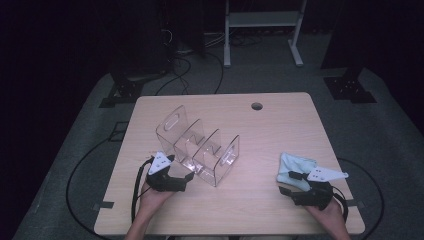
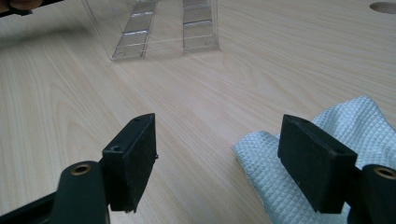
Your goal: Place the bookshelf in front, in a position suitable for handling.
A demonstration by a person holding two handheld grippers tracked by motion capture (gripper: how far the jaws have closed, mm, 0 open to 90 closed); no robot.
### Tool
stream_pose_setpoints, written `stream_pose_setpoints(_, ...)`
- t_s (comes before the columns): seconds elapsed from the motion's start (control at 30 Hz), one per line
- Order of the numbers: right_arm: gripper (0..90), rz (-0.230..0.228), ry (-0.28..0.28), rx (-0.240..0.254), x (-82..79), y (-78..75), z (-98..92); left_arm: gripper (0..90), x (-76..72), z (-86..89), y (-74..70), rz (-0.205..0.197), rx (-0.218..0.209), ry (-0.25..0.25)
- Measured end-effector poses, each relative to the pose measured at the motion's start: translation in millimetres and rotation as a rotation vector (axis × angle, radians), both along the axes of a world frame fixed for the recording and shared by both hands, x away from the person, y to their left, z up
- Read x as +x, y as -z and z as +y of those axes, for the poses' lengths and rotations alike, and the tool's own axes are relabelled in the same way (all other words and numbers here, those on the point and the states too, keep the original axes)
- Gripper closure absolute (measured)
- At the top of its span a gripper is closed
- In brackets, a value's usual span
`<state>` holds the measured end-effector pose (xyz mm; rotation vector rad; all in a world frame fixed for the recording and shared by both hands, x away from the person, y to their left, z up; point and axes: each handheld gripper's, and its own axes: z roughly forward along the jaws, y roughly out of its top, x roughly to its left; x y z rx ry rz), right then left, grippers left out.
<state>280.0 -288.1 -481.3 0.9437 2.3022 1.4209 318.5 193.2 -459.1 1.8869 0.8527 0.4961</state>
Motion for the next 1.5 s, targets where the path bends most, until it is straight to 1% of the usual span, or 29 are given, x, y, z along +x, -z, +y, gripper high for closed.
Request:
stream_pose_setpoints(0.07,27.4,0.004,0.002,0.0,-0.1,0.2,0.0,1.7,3.3,1.1,4.1,0.008,0.016,-0.007)
stream_pose_setpoints(0.23,27.4,0.004,0.002,-0.002,0.2,0.5,0.5,1.7,12.2,0.8,10.4,0.034,0.038,-0.017)
stream_pose_setpoints(0.27,27.4,0.004,0.002,-0.002,0.2,0.5,0.5,1.7,12.2,0.8,10.4,0.034,0.038,-0.017)
stream_pose_setpoints(0.33,27.4,0.003,0.004,-0.003,0.2,0.5,0.4,1.7,17.3,0.1,14.3,0.047,0.05,-0.021)
stream_pose_setpoints(0.43,27.4,0.001,0.003,-0.004,0.3,0.7,0.2,1.7,19.8,-0.8,16.7,0.056,0.041,-0.025)
stream_pose_setpoints(0.47,27.4,0.0,0.003,-0.005,0.3,0.8,-0.1,1.7,21.2,-1.2,17.0,0.055,0.033,-0.014)
stream_pose_setpoints(0.57,27.4,0.0,0.004,-0.005,0.4,0.9,-0.2,1.7,22.9,-3.6,16.7,0.054,0.025,-0.008)
stream_pose_setpoints(0.67,27.2,-0.001,0.005,-0.009,0.5,0.9,0.1,1.7,26.0,-5.6,16.4,0.056,0.013,-0.011)
stream_pose_setpoints(0.7,27.2,-0.002,0.004,-0.012,0.5,0.7,0.0,1.7,26.8,-6.4,16.8,0.058,0.002,-0.015)
stream_pose_setpoints(0.8,27.2,-0.004,0.007,-0.018,0.9,0.2,-0.4,1.7,29.7,-8.2,18.0,0.056,0.003,-0.017)
stream_pose_setpoints(0.97,26.7,-0.01,0.03,-0.026,5.0,-3.0,-3.8,1.7,33.0,-10.5,21.1,0.065,0.006,-0.026)
stream_pose_setpoints(1.0,26.8,-0.012,0.057,-0.05,10.5,-4.9,-7.4,1.7,34.6,-11.0,22.4,0.066,0.005,-0.029)
stream_pose_setpoints(1.07,27.0,-0.004,0.084,-0.062,17.5,-5.8,-11.8,1.9,36.6,-12.1,24.2,0.07,-0.005,-0.026)
stream_pose_setpoints(1.1,27.0,-0.004,0.084,-0.062,17.5,-5.8,-11.8,4.4,36.6,-12.1,24.2,0.07,-0.005,-0.026)
stream_pose_setpoints(1.13,28.0,0.006,0.11,-0.067,22.9,-6.4,-14.8,4.4,37.1,-13.1,25.1,0.06,-0.002,-0.028)
stream_pose_setpoints(1.17,29.6,0.013,0.136,-0.073,28.0,-6.2,-17.7,4.9,37.7,-13.4,25.3,0.058,0.004,-0.029)
stream_pose_setpoints(1.2,30.7,0.012,0.157,-0.078,31.5,-5.2,-19.7,5.6,37.8,-13.5,25.6,0.059,-0.002,-0.032)
stream_pose_setpoints(1.3,32.1,0.041,0.2,-0.126,44.8,-1.7,-20.4,6.1,36.9,-13.6,25.7,0.06,-0.004,-0.037)
stream_pose_setpoints(1.33,32.8,0.052,0.208,-0.134,49.1,-0.9,-19.3,6.2,36.6,-13.7,25.7,0.059,-0.003,-0.038)
stream_pose_setpoints(1.37,34.3,0.055,0.234,-0.147,56.2,1.2,-15.9,6.3,36.3,-13.9,25.8,0.055,-0.003,-0.04)
stream_pose_setpoints(1.43,35.2,0.052,0.241,-0.144,58.8,3.4,-14.4,6.4,34.8,-15.1,25.8,0.055,-0.005,-0.046)
stream_pose_setpoints(1.47,35.2,0.064,0.244,-0.151,61.5,6.2,-12.8,6.4,34.1,-15.5,25.6,0.056,-0.001,-0.045)
stream_pose_setpoints(1.5,35.2,0.091,0.245,-0.173,64.7,9.1,-10.9,6.4,33.6,-15.9,25.7,0.054,-0.001,-0.045)
